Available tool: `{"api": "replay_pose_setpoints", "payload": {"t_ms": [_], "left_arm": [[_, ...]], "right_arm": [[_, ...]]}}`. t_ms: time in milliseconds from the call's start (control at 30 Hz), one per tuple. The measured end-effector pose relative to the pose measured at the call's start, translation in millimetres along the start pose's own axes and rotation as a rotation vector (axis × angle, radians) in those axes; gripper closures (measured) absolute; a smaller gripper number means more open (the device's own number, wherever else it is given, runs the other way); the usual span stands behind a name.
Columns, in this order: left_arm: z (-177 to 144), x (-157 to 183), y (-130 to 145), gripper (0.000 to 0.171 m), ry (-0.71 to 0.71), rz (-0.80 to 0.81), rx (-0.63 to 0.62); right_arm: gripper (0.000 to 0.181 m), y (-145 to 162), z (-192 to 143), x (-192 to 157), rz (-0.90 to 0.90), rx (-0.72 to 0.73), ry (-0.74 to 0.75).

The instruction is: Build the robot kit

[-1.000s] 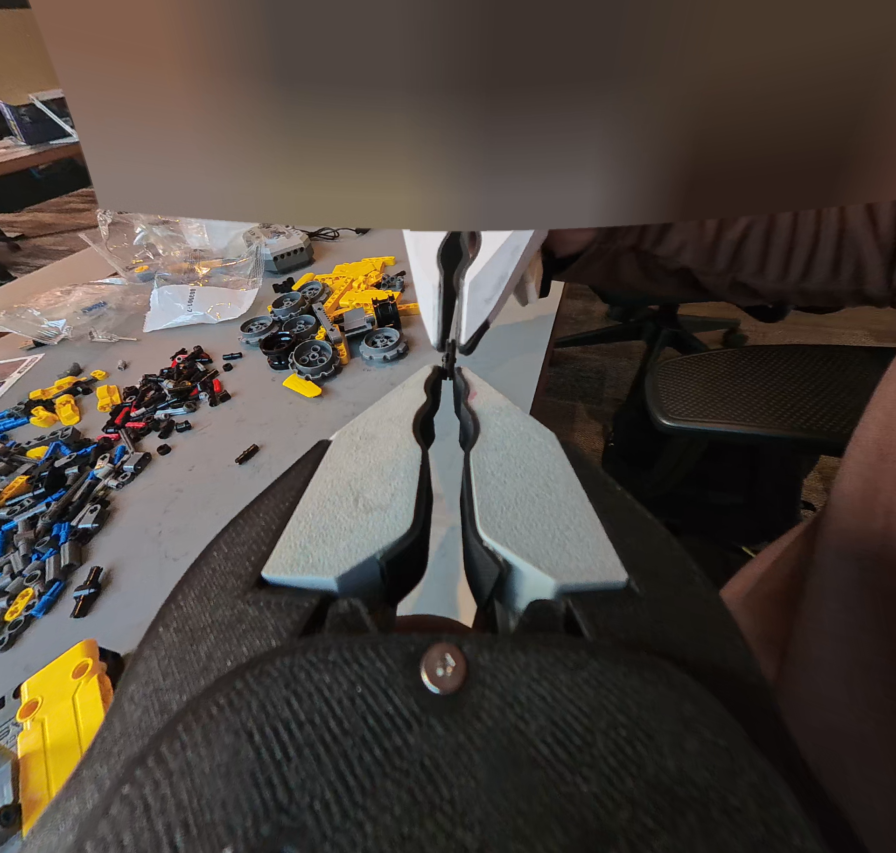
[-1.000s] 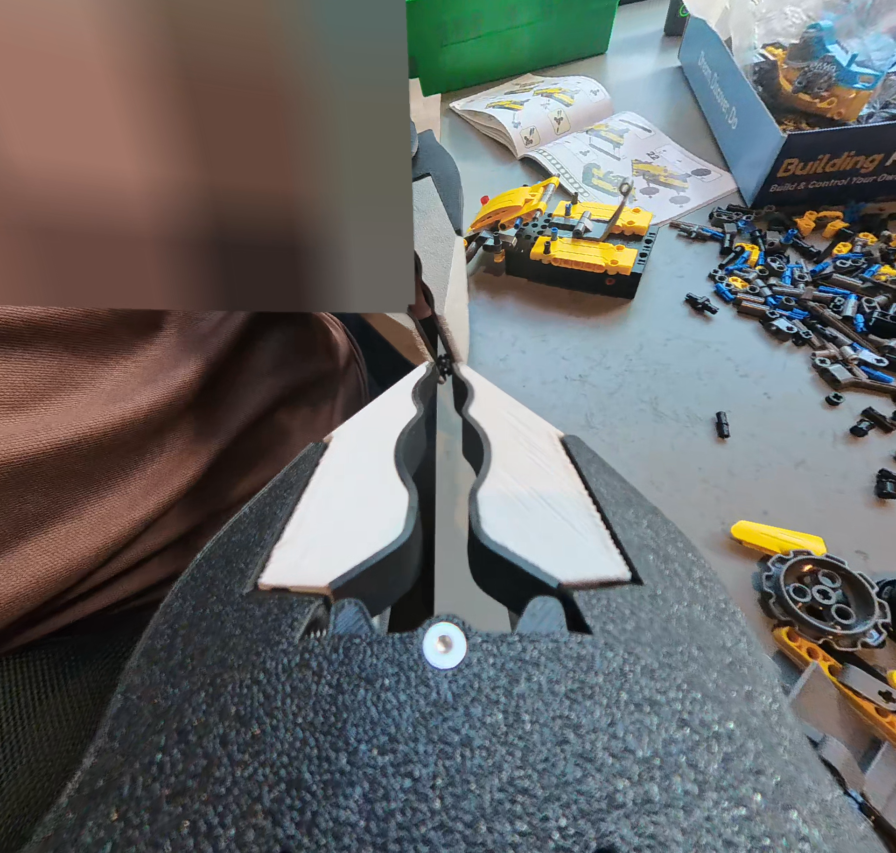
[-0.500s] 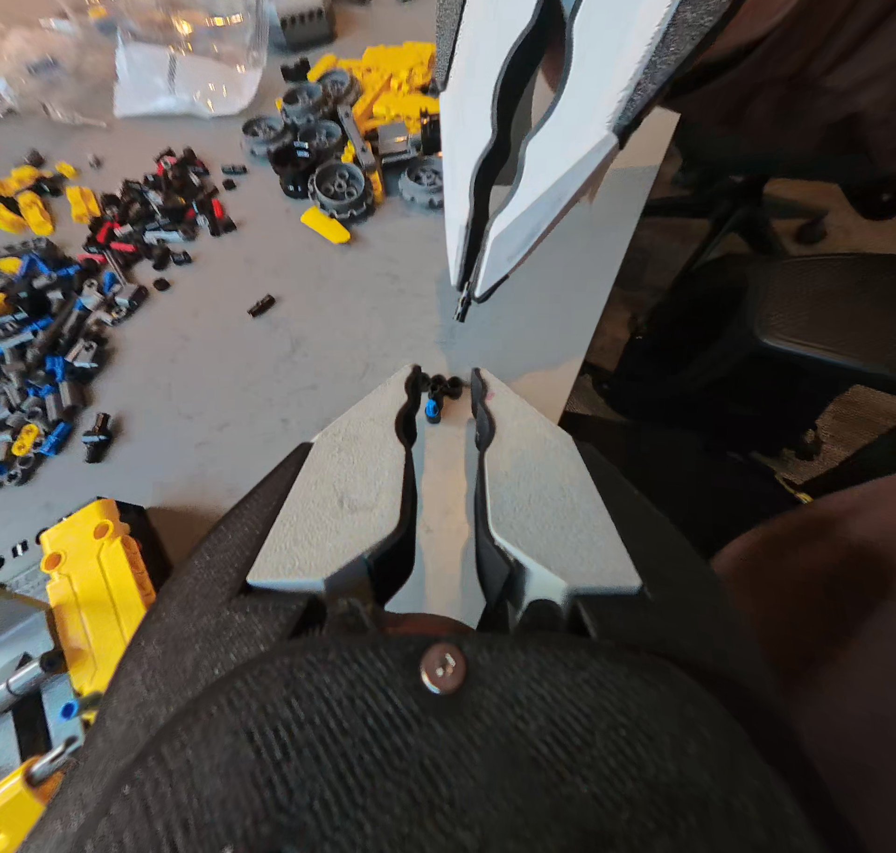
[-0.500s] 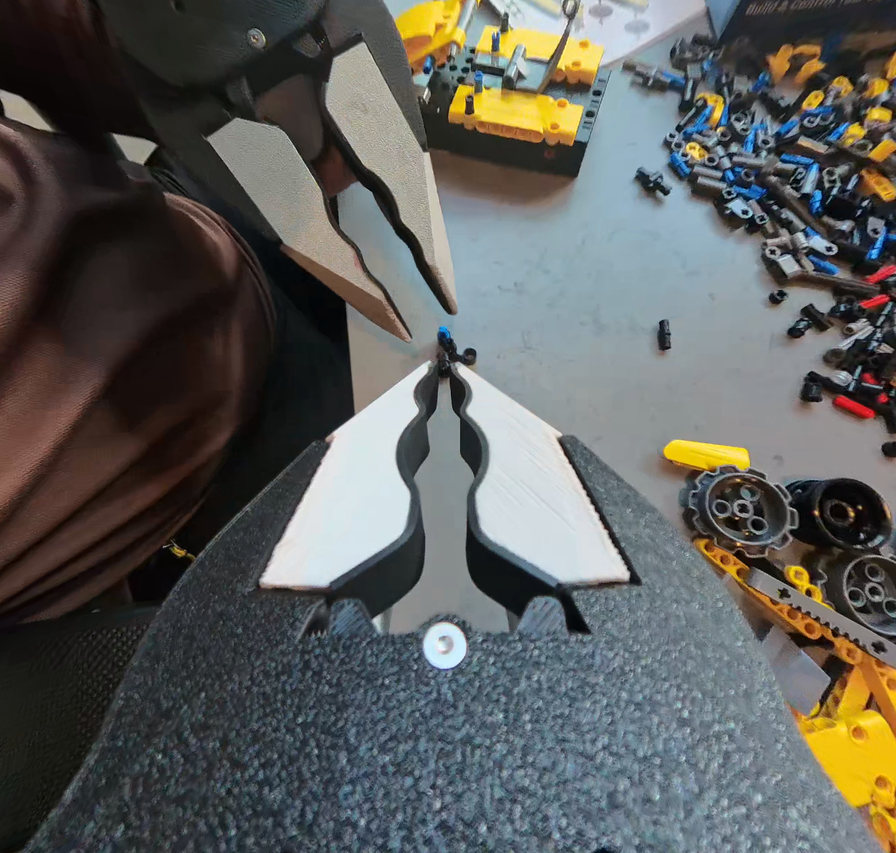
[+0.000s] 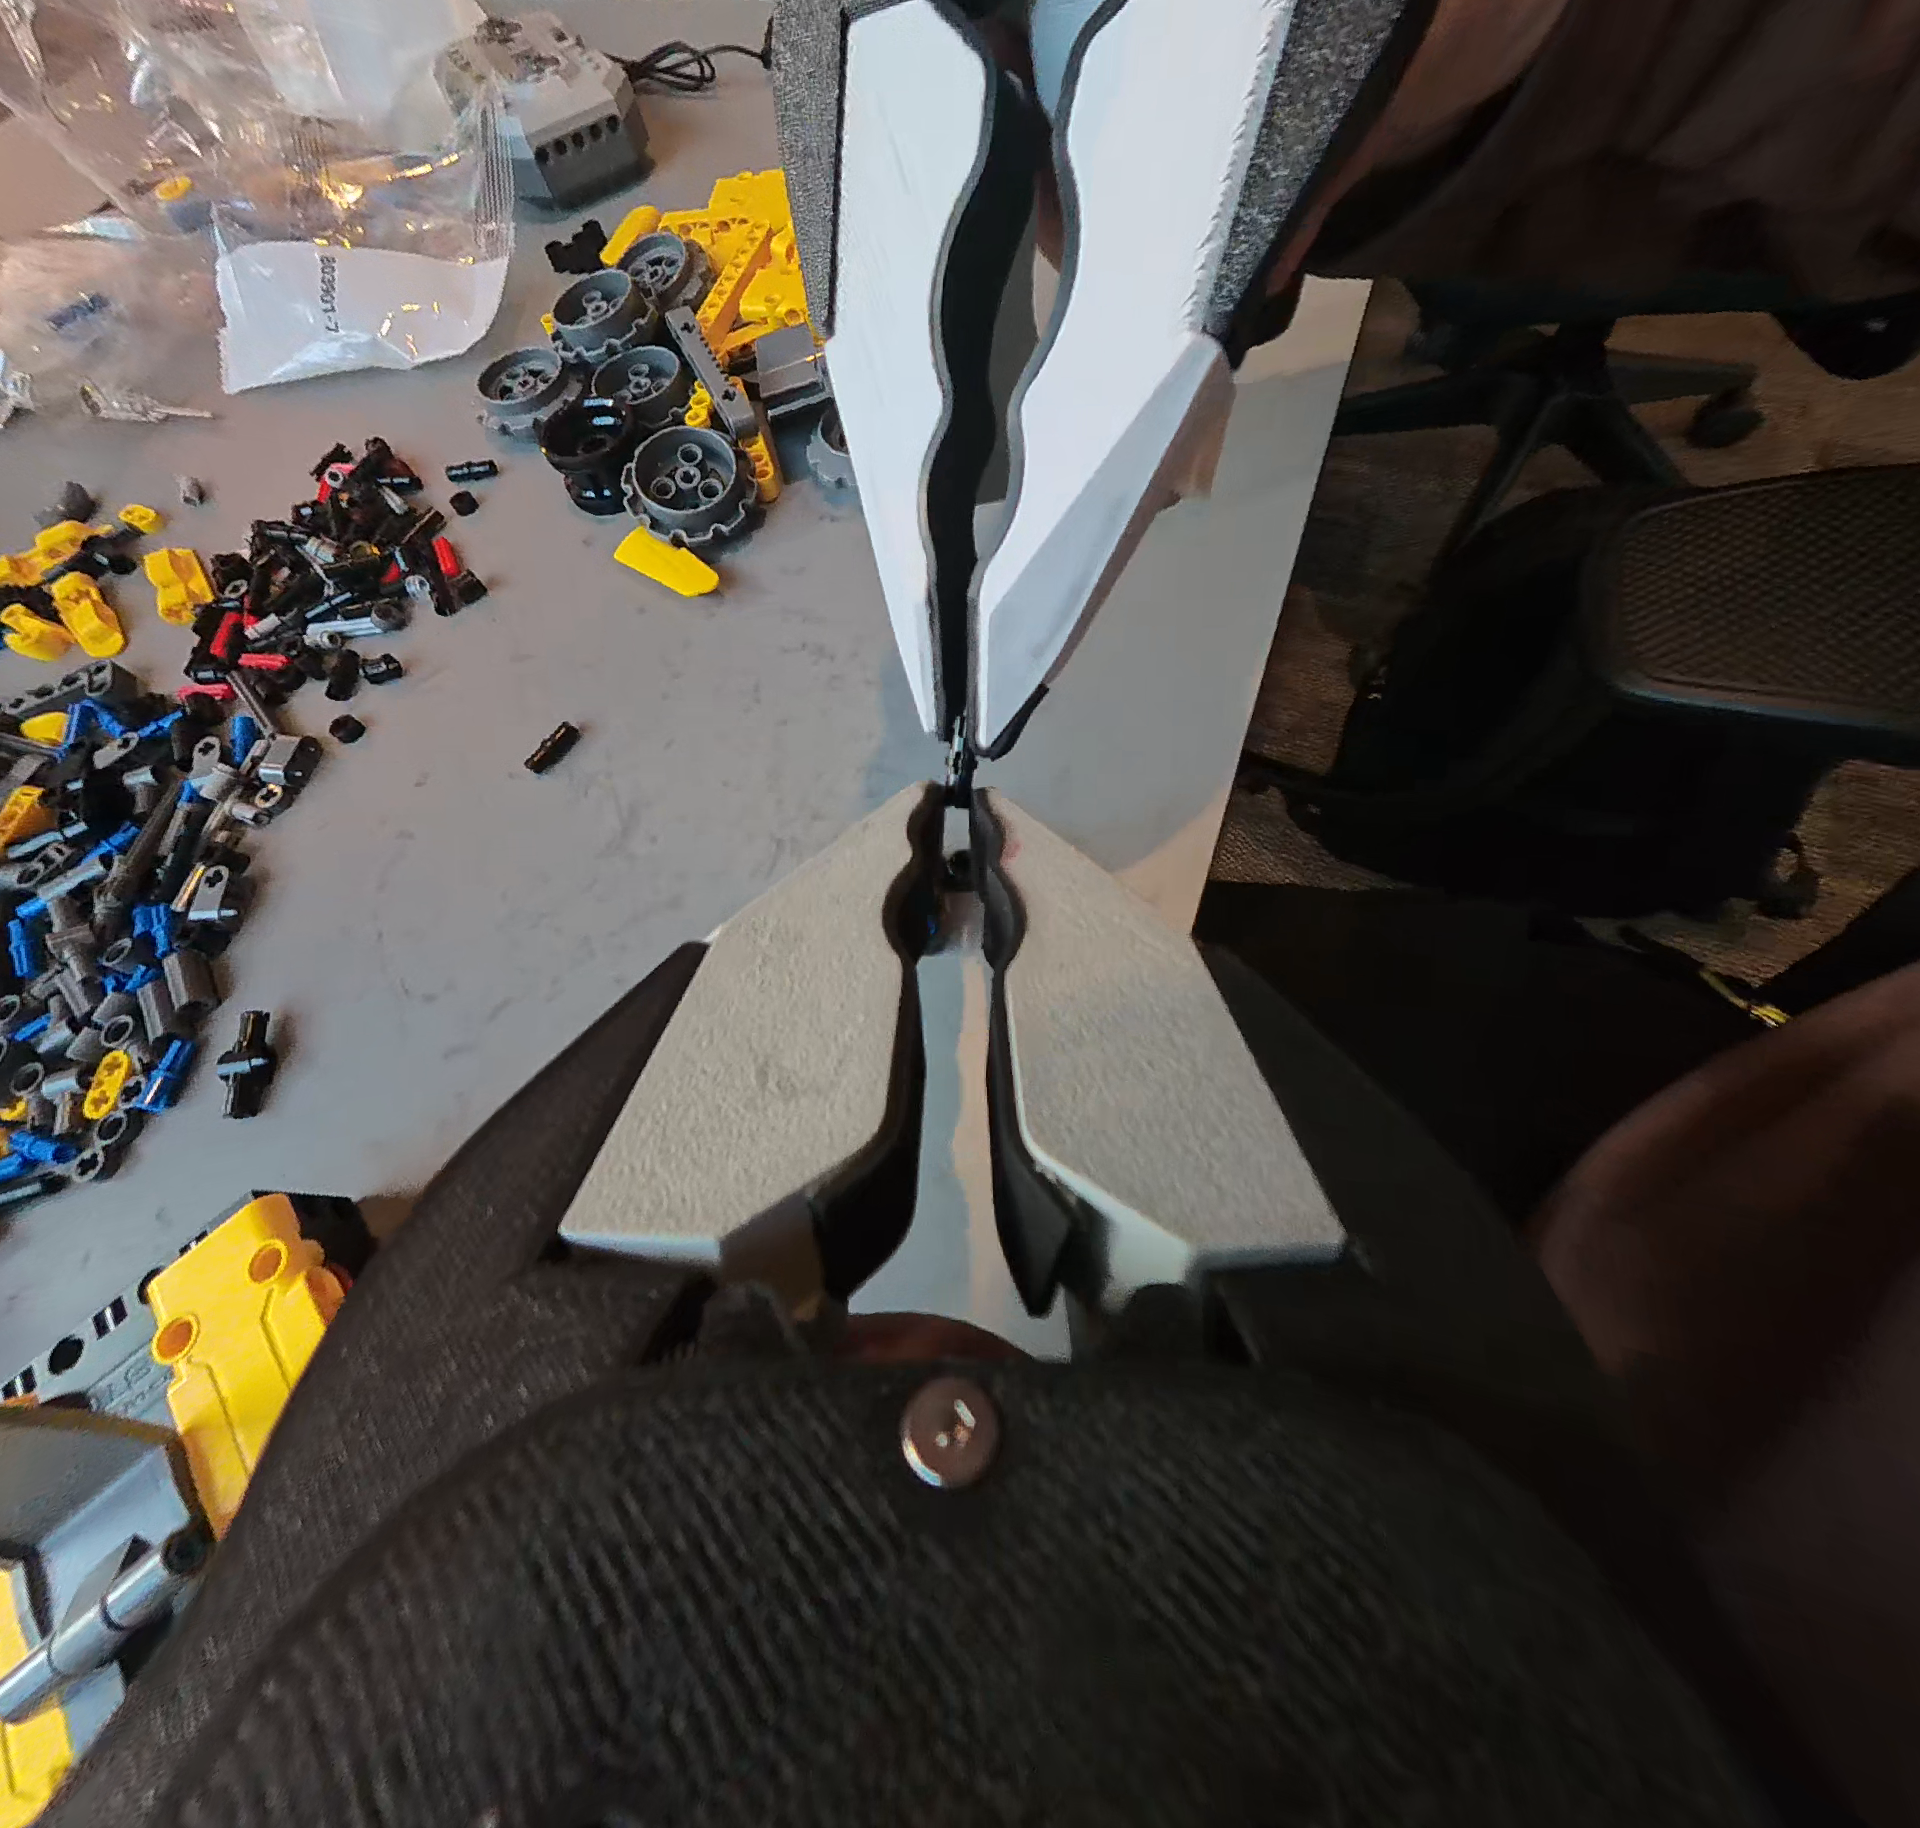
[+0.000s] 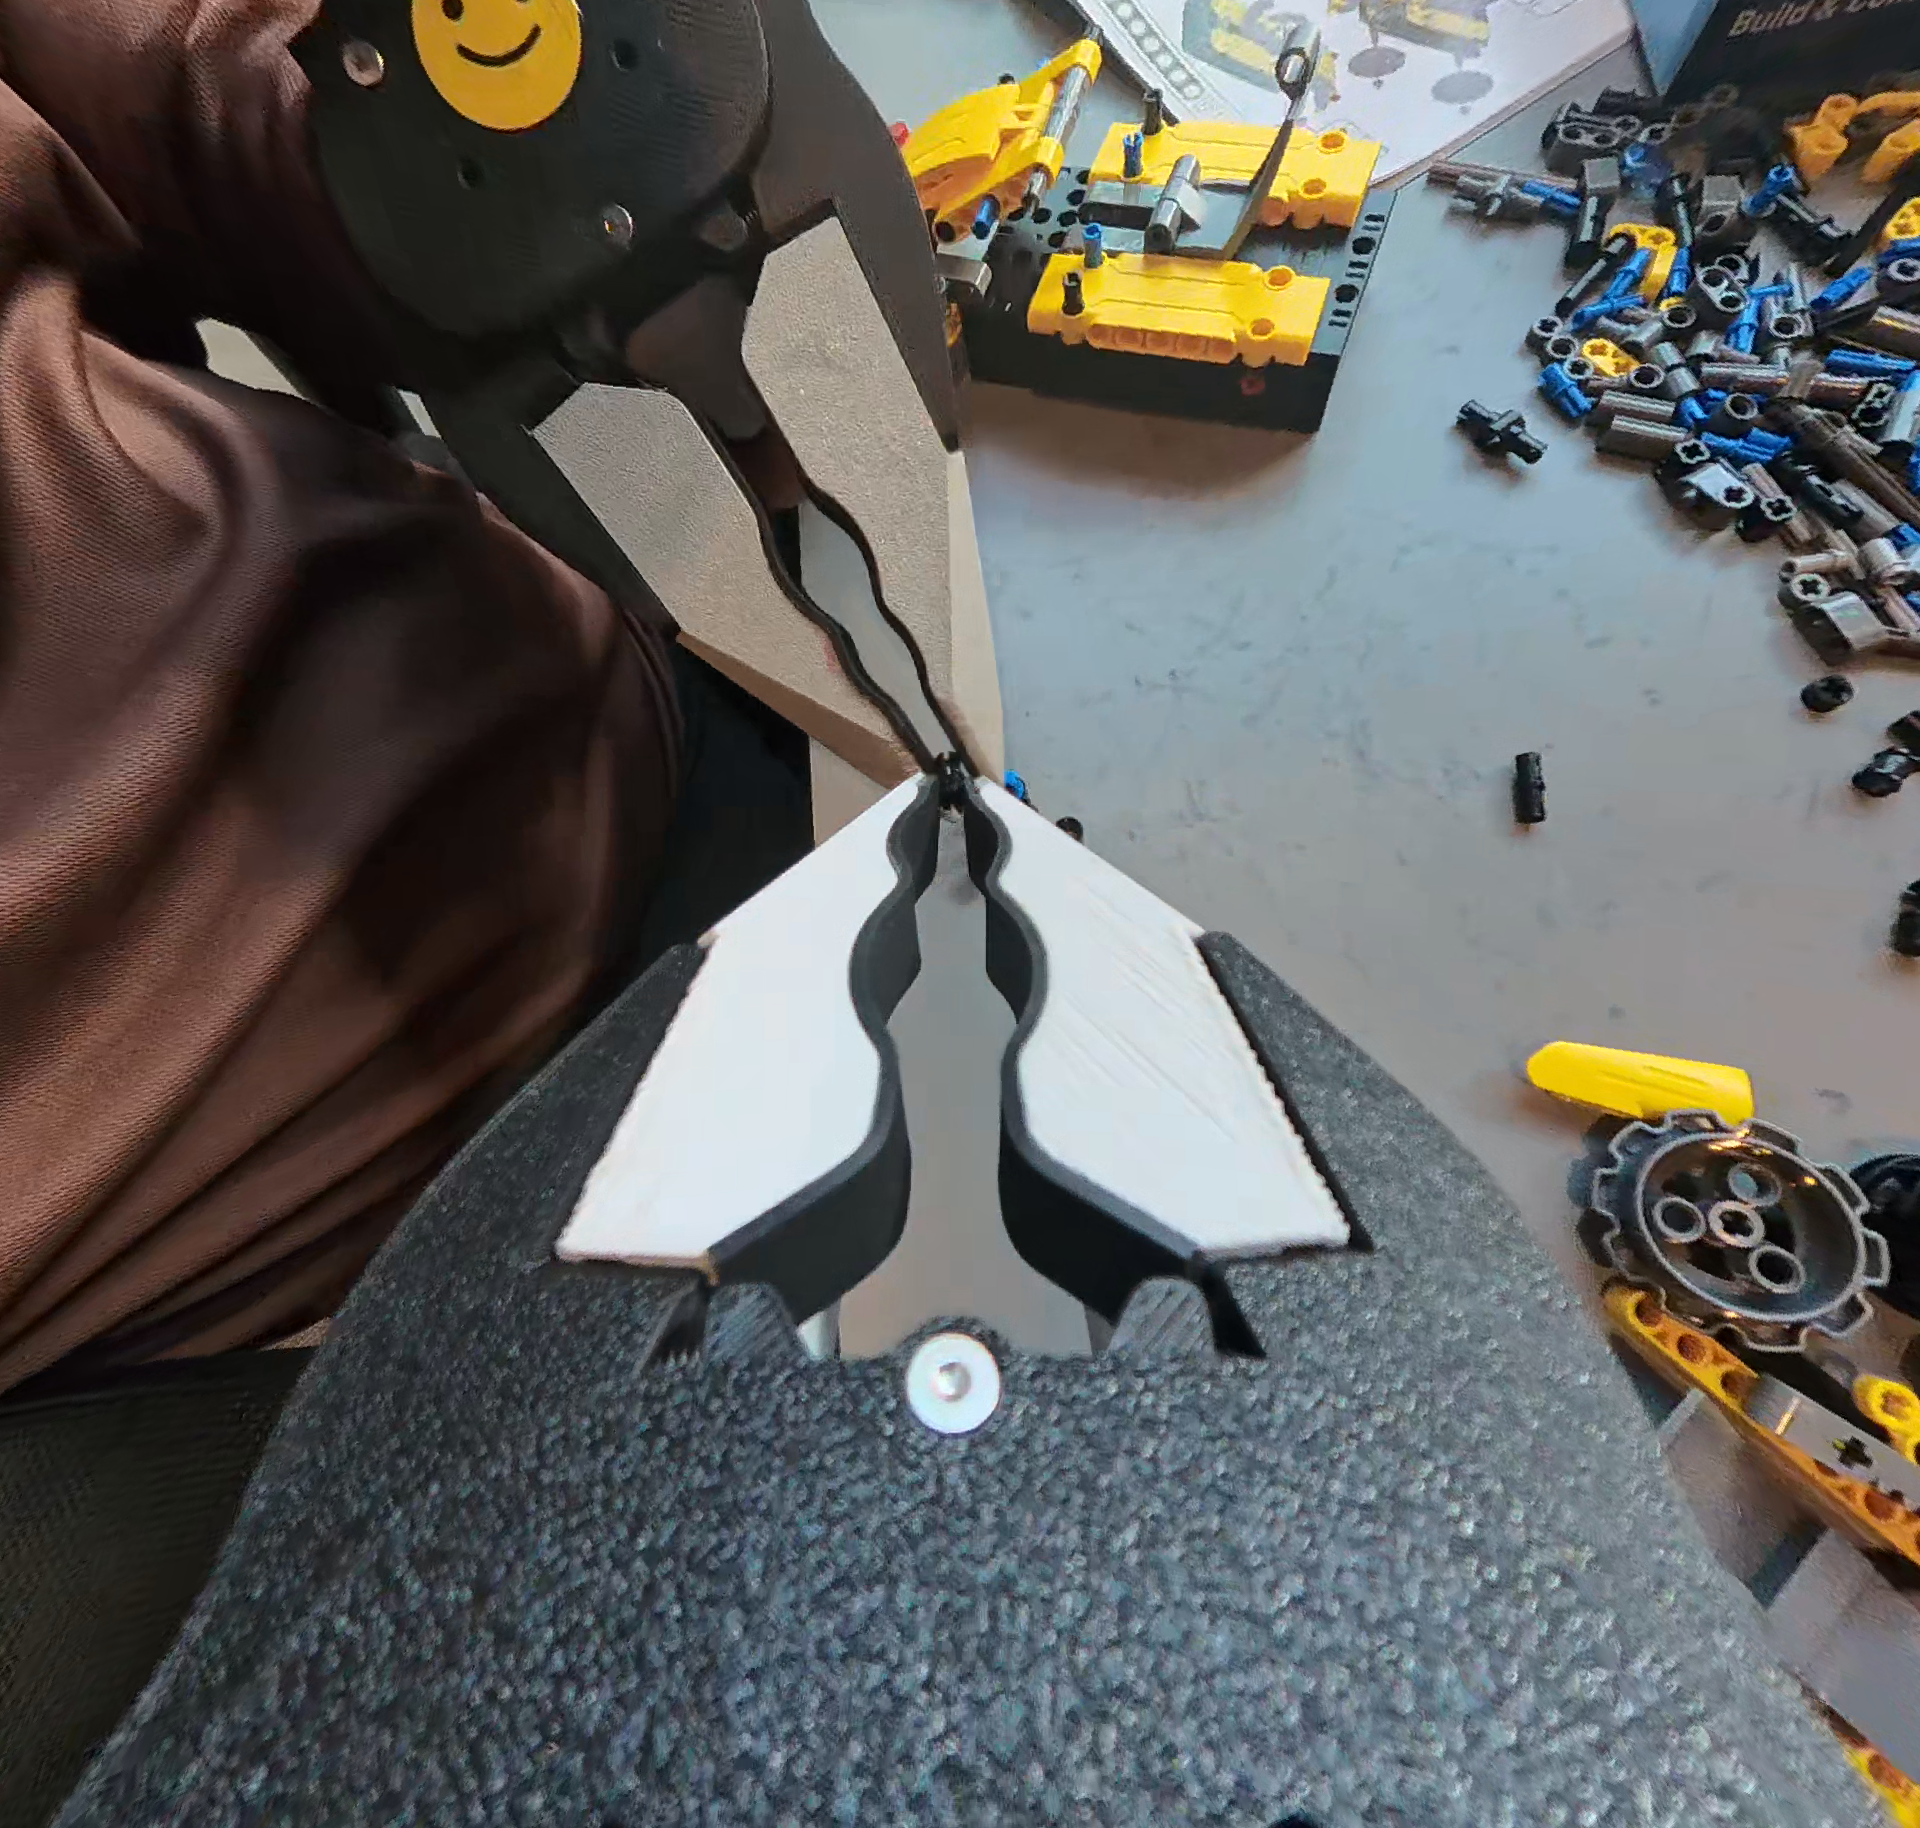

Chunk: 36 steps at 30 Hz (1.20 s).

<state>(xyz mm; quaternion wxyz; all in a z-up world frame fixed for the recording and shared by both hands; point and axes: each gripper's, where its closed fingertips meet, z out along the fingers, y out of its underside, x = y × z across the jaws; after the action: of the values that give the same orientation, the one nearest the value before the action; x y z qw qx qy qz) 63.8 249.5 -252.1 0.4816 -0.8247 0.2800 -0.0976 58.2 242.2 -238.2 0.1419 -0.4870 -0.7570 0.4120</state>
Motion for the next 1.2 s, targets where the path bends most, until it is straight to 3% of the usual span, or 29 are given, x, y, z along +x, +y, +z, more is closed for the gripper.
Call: {"api": "replay_pose_setpoints", "payload": {"t_ms": [333, 1067, 1200], "left_arm": [[-3.4, 1.6, -15.4, 0.170, 0.027, -0.172, 0.144], [-1.8, 4.1, -14.2, 0.170, 0.027, -0.135, 0.129], [-0.6, 5.2, -6.0, 0.167, 0.055, -0.179, 0.065]], "right_arm": [[0.181, -16.2, -10.3, -3.2, 0.037, 0.149, -0.012], [0.180, -13.5, -11.9, -5.1, -0.037, 0.104, -0.002], [0.181, -7.6, -7.6, -1.4, -0.041, 0.060, 0.022]]}}
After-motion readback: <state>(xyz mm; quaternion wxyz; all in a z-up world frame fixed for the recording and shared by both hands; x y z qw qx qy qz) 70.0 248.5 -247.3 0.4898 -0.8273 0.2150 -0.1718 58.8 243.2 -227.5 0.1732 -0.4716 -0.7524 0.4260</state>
